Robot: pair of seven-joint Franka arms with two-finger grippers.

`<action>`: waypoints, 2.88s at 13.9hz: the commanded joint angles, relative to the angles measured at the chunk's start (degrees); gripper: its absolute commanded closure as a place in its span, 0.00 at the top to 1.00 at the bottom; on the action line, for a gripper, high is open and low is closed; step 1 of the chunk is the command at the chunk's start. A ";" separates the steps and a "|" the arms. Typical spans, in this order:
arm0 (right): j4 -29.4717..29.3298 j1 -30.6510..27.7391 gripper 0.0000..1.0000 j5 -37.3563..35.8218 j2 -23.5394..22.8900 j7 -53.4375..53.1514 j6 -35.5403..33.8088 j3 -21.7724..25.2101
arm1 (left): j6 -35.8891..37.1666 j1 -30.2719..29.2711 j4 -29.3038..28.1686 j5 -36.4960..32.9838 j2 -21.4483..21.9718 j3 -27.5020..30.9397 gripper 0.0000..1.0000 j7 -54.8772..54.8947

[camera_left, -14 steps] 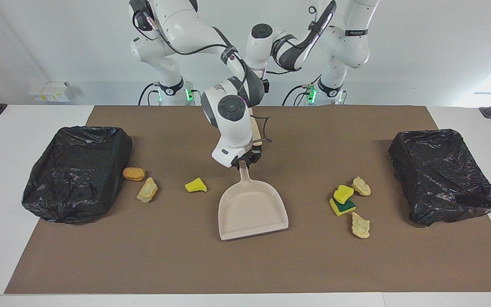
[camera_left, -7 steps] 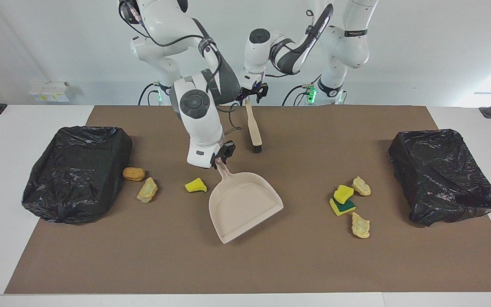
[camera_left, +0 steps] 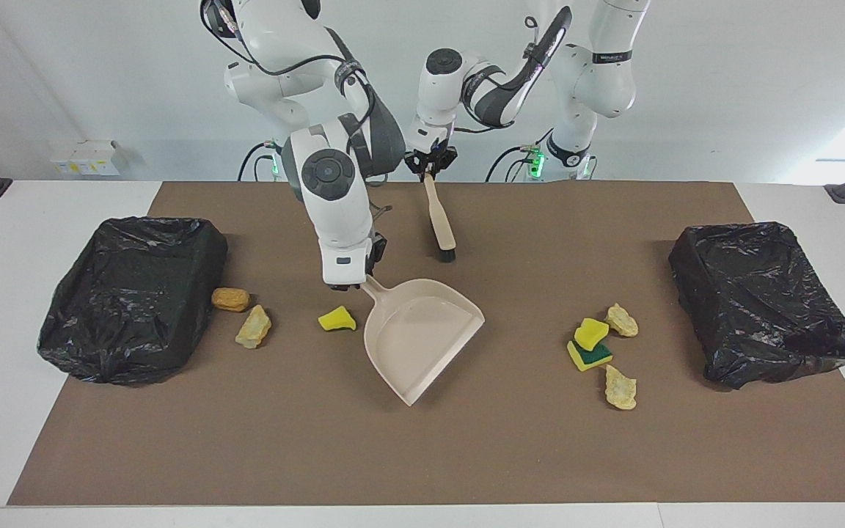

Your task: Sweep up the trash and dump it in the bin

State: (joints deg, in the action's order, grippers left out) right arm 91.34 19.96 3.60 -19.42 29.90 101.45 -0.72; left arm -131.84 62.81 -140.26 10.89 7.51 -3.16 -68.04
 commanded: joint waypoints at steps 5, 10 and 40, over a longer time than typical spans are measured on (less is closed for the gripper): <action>1.47 -3.96 0.00 -5.52 2.45 27.19 -2.39 -0.42 | 12.30 -3.82 4.99 0.18 1.28 1.67 0.00 1.07; 3.40 -0.80 0.00 -13.50 2.89 31.97 -1.34 -0.51 | 22.57 -18.66 12.54 -1.22 1.28 1.75 0.00 10.28; 8.24 4.30 0.00 -18.80 -0.27 25.73 10.44 -0.77 | 2.11 -63.16 13.43 -9.84 -12.25 1.49 0.00 65.41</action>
State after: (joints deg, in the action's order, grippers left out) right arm 98.27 24.34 -14.59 -20.36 57.45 110.36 -1.02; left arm -128.57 0.04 -127.48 0.93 -3.43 -0.72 -3.36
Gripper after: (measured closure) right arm 0.670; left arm 0.731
